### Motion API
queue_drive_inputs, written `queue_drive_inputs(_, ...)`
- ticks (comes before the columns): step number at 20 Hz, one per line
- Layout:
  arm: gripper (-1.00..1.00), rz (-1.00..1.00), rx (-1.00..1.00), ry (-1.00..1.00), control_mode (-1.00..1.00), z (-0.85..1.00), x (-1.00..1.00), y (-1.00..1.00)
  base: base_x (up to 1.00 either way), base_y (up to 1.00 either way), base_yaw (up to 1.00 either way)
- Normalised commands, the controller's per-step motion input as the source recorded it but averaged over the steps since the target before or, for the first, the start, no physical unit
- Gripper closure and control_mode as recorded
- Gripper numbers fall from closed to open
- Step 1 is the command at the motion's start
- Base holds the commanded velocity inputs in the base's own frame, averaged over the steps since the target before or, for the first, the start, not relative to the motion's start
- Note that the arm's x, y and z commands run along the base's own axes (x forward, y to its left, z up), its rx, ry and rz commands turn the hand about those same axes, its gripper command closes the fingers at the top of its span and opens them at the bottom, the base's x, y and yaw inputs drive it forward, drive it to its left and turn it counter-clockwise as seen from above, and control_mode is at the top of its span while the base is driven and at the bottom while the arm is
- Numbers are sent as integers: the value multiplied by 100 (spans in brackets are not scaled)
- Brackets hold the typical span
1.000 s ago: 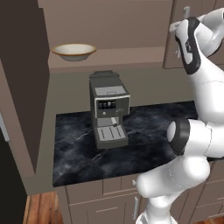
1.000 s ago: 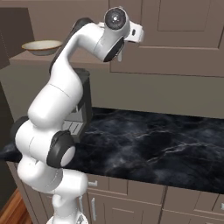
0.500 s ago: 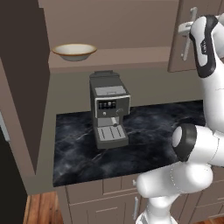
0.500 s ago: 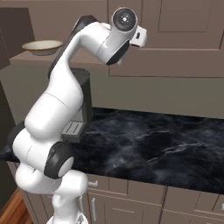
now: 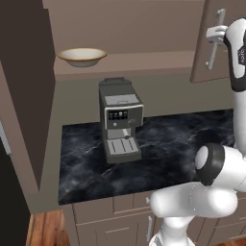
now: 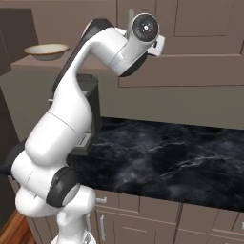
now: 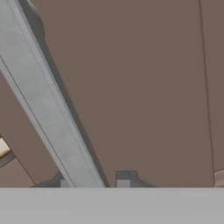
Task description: Move the bowls from the cabinet to the plates on the dining table.
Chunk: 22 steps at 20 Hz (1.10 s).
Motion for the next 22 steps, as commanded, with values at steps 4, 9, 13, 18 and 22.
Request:
queue_drive_inputs(4,100,4,4,-3,-100,-6,-46,-43,0,0,0)
queue_drive_inputs(9,100,4,4,-3,-100,-5,-47,-43,0,0,0)
queue_drive_inputs(13,100,4,3,-3,-100,-1,-46,-44,0,0,0)
queue_drive_inputs(18,100,2,7,0,-100,-6,-57,-40,0,0,0)
queue_drive_inputs(22,100,0,8,0,-100,-9,-62,-35,0,0,0)
